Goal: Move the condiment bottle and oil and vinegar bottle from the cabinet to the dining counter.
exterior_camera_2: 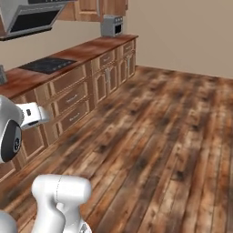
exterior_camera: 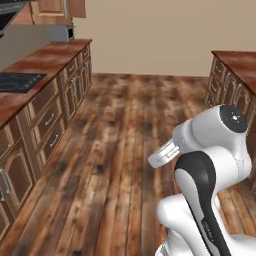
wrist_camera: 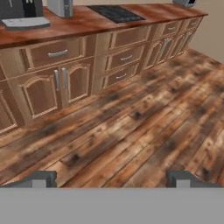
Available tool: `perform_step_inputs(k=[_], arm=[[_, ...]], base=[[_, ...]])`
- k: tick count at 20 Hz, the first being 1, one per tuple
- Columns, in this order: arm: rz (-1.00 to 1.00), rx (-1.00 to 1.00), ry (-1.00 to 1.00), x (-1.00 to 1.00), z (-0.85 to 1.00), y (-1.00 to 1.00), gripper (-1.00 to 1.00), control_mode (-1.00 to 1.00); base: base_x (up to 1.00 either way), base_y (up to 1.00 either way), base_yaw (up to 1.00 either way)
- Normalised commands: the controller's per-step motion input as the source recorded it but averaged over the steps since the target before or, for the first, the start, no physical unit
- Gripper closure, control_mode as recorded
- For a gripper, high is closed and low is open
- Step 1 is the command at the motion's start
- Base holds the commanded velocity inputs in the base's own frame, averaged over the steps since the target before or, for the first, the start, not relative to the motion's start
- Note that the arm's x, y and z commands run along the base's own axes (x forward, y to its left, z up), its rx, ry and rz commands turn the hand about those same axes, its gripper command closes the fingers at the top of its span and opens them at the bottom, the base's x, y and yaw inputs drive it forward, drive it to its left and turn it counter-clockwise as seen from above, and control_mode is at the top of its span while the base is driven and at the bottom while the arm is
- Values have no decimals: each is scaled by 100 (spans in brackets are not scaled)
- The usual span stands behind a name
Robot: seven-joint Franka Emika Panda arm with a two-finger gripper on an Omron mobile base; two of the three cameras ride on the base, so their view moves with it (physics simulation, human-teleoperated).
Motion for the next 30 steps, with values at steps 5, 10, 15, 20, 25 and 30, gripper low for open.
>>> perform_step_inputs(k=[5, 10, 15, 20, 25, 30], arm=[[0, 0, 0, 0, 0, 0, -100, 100], [0, 0, 0, 0, 0, 0, -100, 100], [0, 0, 0, 0, 0, 0, -100, 100], [0, 0, 0, 0, 0, 0, -100, 100], [0, 0, 0, 0, 0, 0, -100, 100], [0, 0, 0, 0, 0, 0, -100, 100]], base=[[100, 0, 1], [100, 0, 2], [100, 0, 3], [100, 0, 4], [100, 0, 5], [100, 0, 6]])
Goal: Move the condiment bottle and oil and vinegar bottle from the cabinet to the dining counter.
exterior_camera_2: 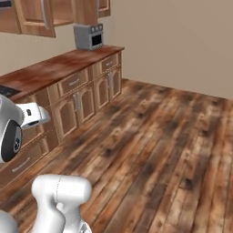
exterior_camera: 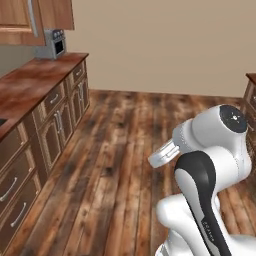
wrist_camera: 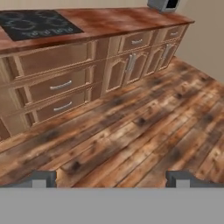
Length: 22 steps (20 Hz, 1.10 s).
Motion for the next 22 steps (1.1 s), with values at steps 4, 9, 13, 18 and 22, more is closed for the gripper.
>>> perform_step_inputs(k=[4, 9, 13, 18, 22], arm=[[0, 0, 0, 0, 0, 0, -100, 100], [0, 0, 0, 0, 0, 0, -100, 100], [0, 0, 0, 0, 0, 0, -100, 100], [0, 0, 0, 0, 0, 0, -100, 100], [0, 0, 0, 0, 0, 0, -100, 100]], base=[[100, 0, 6], [100, 0, 8], [100, 0, 11], [100, 3, 14], [98, 10, 16]])
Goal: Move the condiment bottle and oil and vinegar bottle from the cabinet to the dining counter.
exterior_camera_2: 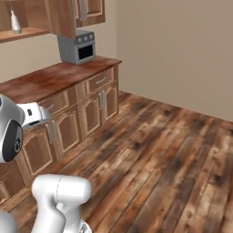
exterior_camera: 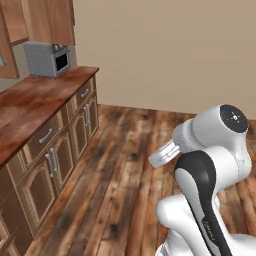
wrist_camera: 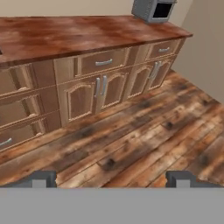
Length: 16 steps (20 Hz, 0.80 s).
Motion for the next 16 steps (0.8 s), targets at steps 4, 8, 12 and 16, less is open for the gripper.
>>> perform_step_inputs(k=[4, 8, 12, 16], arm=[[0, 0, 0, 0, 0, 0, -100, 100], [0, 0, 0, 0, 0, 0, -100, 100], [0, 0, 0, 0, 0, 0, -100, 100], [0, 0, 0, 0, 0, 0, -100, 100]], base=[[91, 17, 21], [87, 18, 25], [84, 14, 26], [84, 11, 25]])
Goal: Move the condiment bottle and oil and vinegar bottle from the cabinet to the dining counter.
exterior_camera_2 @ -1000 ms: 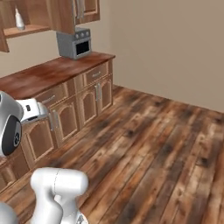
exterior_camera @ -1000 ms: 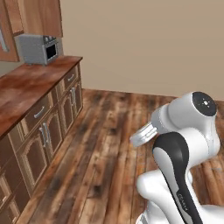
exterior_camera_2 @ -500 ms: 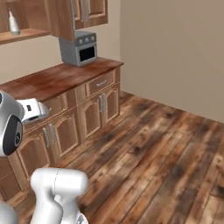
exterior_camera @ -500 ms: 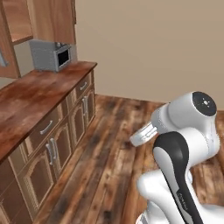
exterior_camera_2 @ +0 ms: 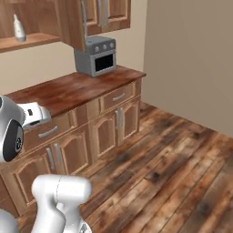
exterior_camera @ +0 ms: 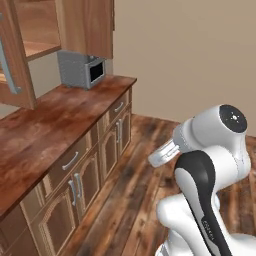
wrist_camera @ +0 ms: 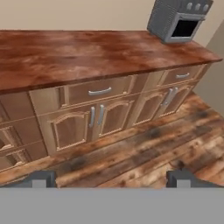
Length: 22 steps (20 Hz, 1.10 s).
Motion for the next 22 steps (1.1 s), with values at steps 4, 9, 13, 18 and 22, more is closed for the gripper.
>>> perform_step_inputs(k=[4, 9, 13, 18, 22], arm=[[0, 0, 0, 0, 0, 0, -100, 100], [0, 0, 0, 0, 0, 0, -100, 100], [0, 0, 0, 0, 0, 0, -100, 100], [0, 0, 0, 0, 0, 0, -100, 100], [0, 0, 0, 0, 0, 0, -100, 100]], base=[[81, 9, 25], [76, 9, 26], [74, 10, 24], [72, 9, 24], [72, 8, 24]])
